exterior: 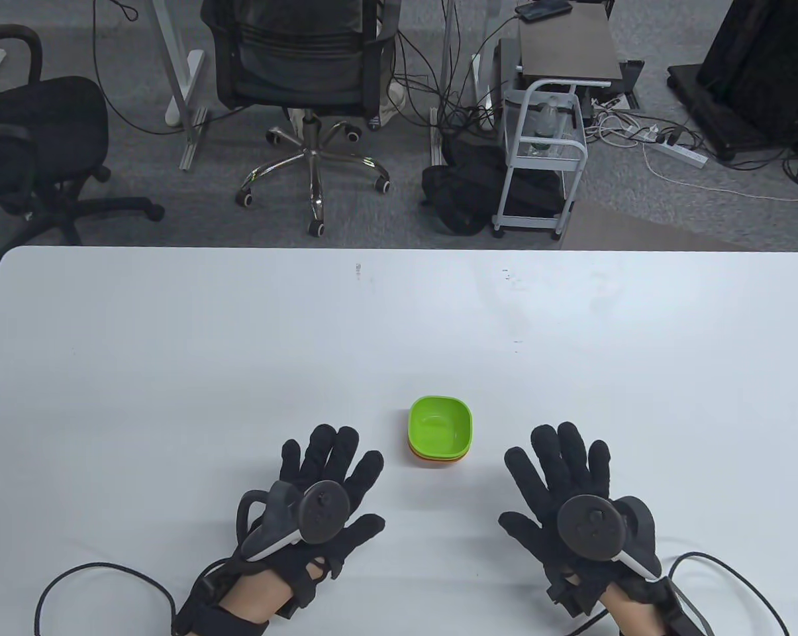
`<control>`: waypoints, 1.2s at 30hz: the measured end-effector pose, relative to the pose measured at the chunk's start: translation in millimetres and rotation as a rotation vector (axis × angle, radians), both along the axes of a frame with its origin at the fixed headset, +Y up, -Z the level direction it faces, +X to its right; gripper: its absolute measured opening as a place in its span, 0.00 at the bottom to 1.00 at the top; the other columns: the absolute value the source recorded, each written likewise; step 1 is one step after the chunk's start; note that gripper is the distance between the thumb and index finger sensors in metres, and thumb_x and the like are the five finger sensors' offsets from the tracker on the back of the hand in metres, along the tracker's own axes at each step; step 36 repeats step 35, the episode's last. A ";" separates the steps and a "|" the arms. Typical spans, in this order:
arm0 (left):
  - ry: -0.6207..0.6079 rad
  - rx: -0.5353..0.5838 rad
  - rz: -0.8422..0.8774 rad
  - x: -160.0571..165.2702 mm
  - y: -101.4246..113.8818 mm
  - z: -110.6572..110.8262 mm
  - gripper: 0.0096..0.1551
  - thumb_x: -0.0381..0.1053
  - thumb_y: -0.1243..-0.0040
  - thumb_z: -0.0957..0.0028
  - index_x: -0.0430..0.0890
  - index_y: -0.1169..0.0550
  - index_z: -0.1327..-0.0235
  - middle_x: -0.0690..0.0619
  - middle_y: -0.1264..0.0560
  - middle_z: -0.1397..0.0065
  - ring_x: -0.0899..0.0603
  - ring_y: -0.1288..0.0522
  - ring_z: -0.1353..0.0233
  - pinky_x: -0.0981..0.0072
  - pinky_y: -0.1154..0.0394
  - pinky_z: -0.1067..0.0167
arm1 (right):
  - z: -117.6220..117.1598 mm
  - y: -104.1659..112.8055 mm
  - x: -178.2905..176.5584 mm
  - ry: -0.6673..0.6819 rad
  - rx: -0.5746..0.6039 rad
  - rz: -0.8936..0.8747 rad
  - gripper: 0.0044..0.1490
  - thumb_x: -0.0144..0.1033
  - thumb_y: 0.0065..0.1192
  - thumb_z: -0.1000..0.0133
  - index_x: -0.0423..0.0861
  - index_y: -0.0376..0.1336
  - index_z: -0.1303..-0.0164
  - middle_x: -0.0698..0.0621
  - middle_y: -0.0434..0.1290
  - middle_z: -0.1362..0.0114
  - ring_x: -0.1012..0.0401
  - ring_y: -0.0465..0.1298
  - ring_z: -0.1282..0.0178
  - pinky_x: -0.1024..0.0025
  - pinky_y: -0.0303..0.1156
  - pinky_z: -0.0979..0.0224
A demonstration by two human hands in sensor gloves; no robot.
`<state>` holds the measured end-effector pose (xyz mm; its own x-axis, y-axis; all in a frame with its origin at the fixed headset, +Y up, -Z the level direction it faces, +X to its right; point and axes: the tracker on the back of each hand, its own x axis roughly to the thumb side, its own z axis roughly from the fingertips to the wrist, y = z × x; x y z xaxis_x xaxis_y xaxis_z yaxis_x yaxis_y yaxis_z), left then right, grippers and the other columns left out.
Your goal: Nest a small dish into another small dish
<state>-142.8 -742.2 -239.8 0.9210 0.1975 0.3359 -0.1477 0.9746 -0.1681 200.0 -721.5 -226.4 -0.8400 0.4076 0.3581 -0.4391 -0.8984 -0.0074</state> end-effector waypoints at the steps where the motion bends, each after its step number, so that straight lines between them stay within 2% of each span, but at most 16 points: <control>1: -0.002 -0.005 0.000 0.2 -0.1 -0.1 0.48 0.83 0.58 0.65 0.84 0.70 0.43 0.70 0.75 0.20 0.53 0.79 0.19 0.42 0.75 0.26 | -0.2 -0.2 -0.1 -0.001 0.005 0.005 0.50 0.64 0.57 0.59 0.68 0.37 0.32 0.58 0.23 0.20 0.47 0.23 0.18 0.36 0.17 0.27; 36: -0.017 -0.047 -0.016 0.5 -3.5 -1.4 0.48 0.82 0.57 0.65 0.83 0.68 0.41 0.69 0.72 0.19 0.52 0.79 0.19 0.42 0.74 0.26 | -0.8 -6.6 -8.0 0.045 -0.047 0.023 0.50 0.63 0.57 0.59 0.68 0.38 0.32 0.57 0.25 0.20 0.47 0.24 0.17 0.37 0.17 0.27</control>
